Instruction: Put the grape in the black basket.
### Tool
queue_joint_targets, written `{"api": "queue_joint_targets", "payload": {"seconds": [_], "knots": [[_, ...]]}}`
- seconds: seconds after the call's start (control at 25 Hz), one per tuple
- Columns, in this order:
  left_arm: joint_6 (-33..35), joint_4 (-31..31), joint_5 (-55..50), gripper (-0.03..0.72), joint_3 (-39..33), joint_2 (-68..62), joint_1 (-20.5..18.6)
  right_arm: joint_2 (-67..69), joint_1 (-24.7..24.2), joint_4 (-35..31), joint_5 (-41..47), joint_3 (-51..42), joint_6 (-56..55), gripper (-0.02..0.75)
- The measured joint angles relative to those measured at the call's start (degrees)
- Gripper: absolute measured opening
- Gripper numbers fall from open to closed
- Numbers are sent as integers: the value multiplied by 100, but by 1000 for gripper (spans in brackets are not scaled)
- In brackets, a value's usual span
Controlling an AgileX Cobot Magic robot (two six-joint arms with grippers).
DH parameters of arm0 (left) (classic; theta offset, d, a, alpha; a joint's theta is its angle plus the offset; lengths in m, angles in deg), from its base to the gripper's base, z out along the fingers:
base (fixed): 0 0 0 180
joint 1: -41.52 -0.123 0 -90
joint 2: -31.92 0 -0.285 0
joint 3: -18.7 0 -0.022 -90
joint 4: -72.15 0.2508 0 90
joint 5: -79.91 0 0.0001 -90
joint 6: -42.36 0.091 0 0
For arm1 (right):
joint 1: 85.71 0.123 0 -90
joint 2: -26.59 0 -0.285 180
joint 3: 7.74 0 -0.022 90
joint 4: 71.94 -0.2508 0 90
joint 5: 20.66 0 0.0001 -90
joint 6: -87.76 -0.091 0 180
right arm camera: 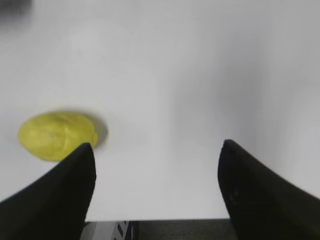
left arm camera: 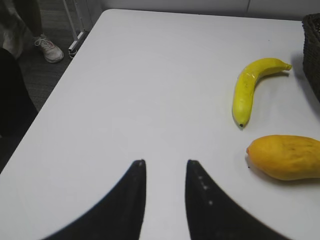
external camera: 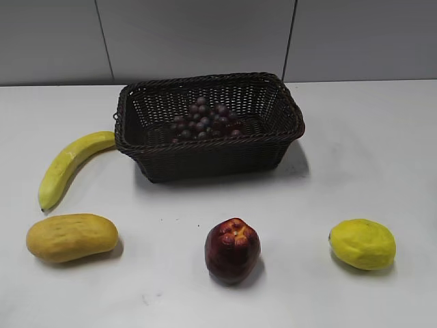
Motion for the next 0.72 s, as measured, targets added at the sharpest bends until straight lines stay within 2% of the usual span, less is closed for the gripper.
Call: {"api": "queue_joint_targets", "payload": {"seconds": [0.36,0.72], "knots": [[0,0,0,217,0,0,0,-2027,0,21,-391,-2626,0,573],[0,0,0,217,0,0,0,-3680,0,39,-563,-4092,0,572]]}}
